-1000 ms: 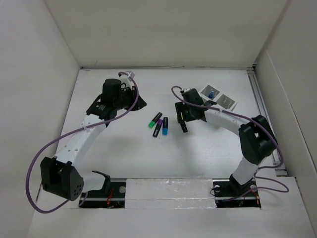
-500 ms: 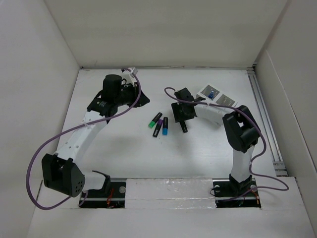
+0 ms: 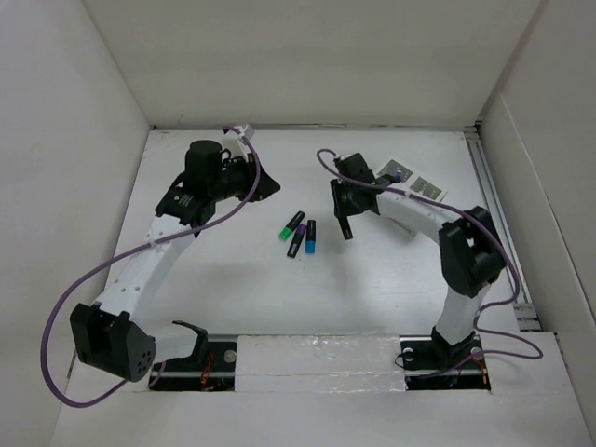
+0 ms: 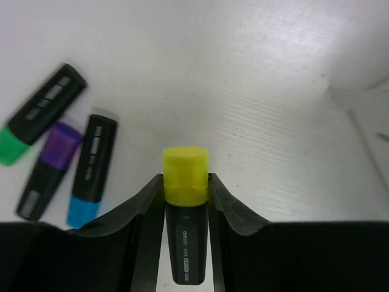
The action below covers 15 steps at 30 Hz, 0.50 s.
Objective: Organize the desk
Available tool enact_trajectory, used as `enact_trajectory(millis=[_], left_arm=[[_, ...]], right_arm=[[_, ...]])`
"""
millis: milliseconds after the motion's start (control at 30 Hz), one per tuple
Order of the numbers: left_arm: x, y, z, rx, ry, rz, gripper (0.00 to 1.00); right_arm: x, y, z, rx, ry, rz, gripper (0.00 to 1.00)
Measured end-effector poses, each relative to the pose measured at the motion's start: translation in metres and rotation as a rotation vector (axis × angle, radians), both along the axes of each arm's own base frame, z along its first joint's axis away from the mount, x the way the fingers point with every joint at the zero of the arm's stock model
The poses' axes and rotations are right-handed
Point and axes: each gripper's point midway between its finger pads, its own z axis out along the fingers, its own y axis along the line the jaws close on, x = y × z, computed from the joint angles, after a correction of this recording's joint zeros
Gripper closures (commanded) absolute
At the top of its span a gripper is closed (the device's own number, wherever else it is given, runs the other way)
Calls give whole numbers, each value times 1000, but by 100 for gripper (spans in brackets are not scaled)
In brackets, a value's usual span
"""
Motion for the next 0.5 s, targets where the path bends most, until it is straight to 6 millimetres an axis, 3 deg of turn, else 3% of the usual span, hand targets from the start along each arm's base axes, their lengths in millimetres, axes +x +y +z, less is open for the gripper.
enact_trajectory(millis=[67, 167, 233, 300, 400, 433, 500], left_arm=[[-5, 1, 9, -16, -25, -1, 86], [-15, -1, 18, -31, -51, -7, 85], [-25, -23, 17, 14, -71, -21, 84], [-51, -72, 15, 75, -92, -117, 85], [-96, -149, 14, 158, -147, -260, 85], [-107, -167, 13, 177, -164, -289, 85], [-116, -184, 12, 199, -185, -300, 85]], right_arm=[[5, -3, 36, 47, -69, -11, 93], [20, -26, 110, 136, -218, -66, 93], [35, -56, 159, 184, -327, -129, 94], [48, -97, 197, 211, -421, -219, 95], [59, -165, 219, 207, -492, -366, 96], [62, -184, 217, 200, -501, -408, 96], [62, -209, 206, 187, -487, -465, 97]])
